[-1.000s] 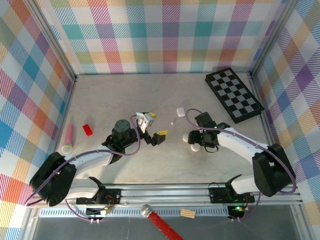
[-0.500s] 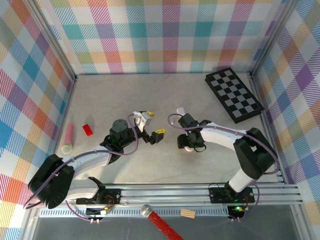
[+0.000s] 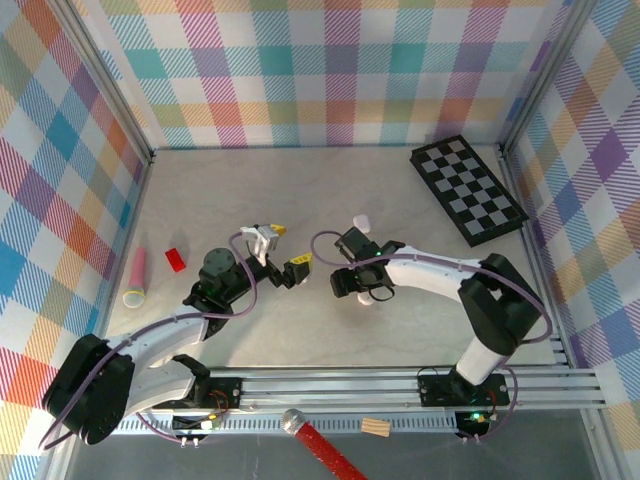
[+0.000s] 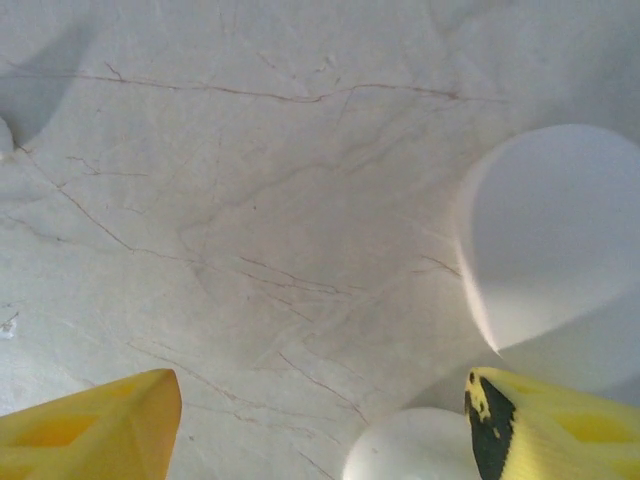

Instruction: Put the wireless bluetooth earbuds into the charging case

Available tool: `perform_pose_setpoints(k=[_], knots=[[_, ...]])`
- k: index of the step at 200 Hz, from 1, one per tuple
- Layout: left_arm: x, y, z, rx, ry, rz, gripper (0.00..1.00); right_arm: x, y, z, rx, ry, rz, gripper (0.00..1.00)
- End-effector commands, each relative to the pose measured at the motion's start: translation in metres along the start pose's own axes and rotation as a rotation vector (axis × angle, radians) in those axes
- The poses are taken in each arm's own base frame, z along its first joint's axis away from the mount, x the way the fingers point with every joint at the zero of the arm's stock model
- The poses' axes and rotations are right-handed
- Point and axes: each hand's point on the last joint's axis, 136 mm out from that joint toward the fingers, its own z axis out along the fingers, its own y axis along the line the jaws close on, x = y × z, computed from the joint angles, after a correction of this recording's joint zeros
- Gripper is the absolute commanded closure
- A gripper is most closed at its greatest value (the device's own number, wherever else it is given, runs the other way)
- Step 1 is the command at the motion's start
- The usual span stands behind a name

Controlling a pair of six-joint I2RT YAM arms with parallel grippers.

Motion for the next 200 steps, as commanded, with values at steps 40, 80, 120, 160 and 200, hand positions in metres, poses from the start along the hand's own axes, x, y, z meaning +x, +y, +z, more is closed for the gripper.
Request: perform_pose_setpoints(k=[40, 80, 120, 160, 200], knots=[[-0.002, 0.003, -0.004, -0.009, 0.009, -0.007, 0.00, 0.017, -0.014, -0.020, 0.027, -0.013, -0.161, 0.17], [0.000, 0.003, 0.004, 0.009, 0.003, -0.029, 0.00, 0.032, -0.010, 0.001, 0.009, 0.101, -0.202, 0.16], [0.002, 0.001, 0.007, 0.025, 0.006, -0.040, 0.00, 0.043, -0.012, 0.008, 0.009, 0.151, -0.189, 0.15], [0.004, 0.003, 0.005, 0.014, 0.007, -0.036, 0.00, 0.051, -0.012, 0.008, 0.002, 0.179, -0.167, 0.30], [0.001, 0.000, 0.006, 0.029, 0.003, -0.034, 0.00, 0.051, -0.013, 0.013, 0.022, 0.205, -0.175, 0.41]])
